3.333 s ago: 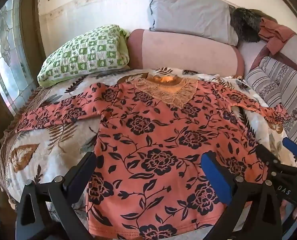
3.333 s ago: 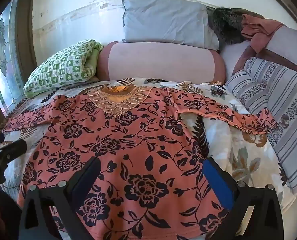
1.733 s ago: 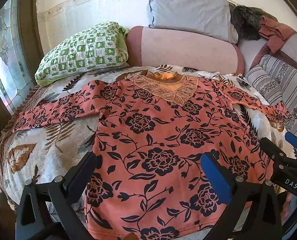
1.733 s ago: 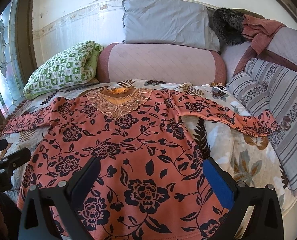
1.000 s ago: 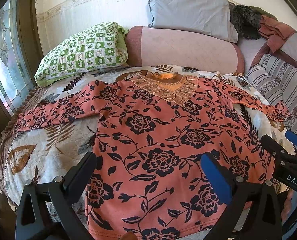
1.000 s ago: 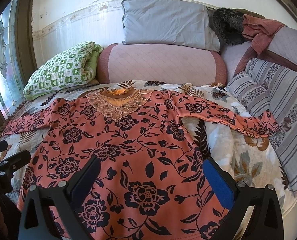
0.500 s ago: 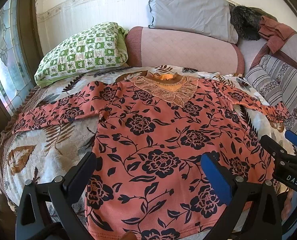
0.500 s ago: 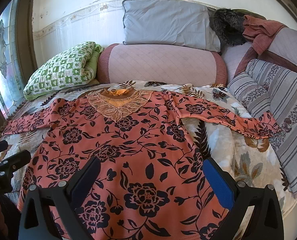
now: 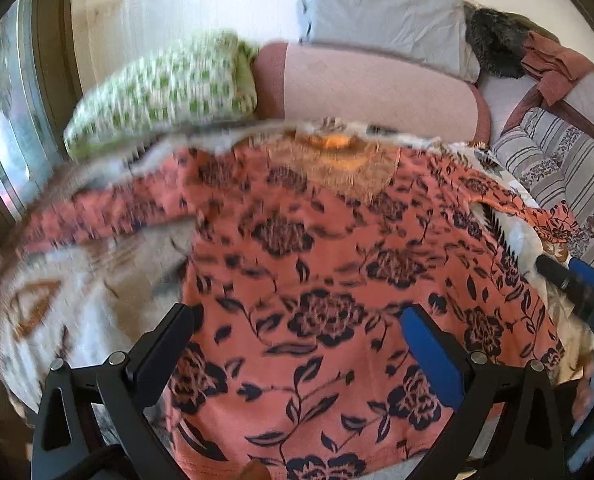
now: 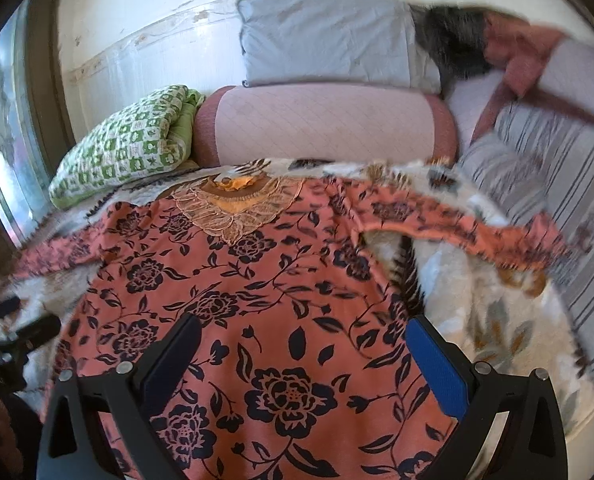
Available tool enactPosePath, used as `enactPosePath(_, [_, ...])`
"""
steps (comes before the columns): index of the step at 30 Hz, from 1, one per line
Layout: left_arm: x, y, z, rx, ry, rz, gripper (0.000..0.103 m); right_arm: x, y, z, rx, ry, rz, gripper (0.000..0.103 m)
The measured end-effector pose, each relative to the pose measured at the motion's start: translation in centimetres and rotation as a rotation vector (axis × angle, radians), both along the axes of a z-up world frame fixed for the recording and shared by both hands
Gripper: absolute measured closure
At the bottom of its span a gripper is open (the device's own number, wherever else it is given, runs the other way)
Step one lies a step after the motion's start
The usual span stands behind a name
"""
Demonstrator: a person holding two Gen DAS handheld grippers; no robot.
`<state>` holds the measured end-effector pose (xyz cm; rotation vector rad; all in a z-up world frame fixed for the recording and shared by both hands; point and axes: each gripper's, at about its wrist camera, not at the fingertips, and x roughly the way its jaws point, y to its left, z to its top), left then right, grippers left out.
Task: Fold small clothes
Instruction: 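Grasp the blouse sleeve cuff with the right gripper and lift it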
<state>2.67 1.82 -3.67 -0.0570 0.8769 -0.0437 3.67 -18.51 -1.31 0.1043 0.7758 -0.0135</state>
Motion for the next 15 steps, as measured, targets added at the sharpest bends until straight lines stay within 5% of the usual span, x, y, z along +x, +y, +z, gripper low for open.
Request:
enactPosePath(4, [1.5,2.6,-3.0,-0.068,0.123,0.061,0.0,2.0,-6.7,-1.4,0.212,0.057,-0.106,0.0])
enactPosePath(9, [2.1,4.8,-4.9,-0.058,0.141,0.107,0.0,4.6,-23.2,-6.0,0.629,0.08,-0.474,0.0])
enactPosePath(15, [3.8,6.0,-6.0,-0.036,0.152,0.108,0.0,6.7,-35.9,-10.8,0.741,0.074,-0.729,0.004])
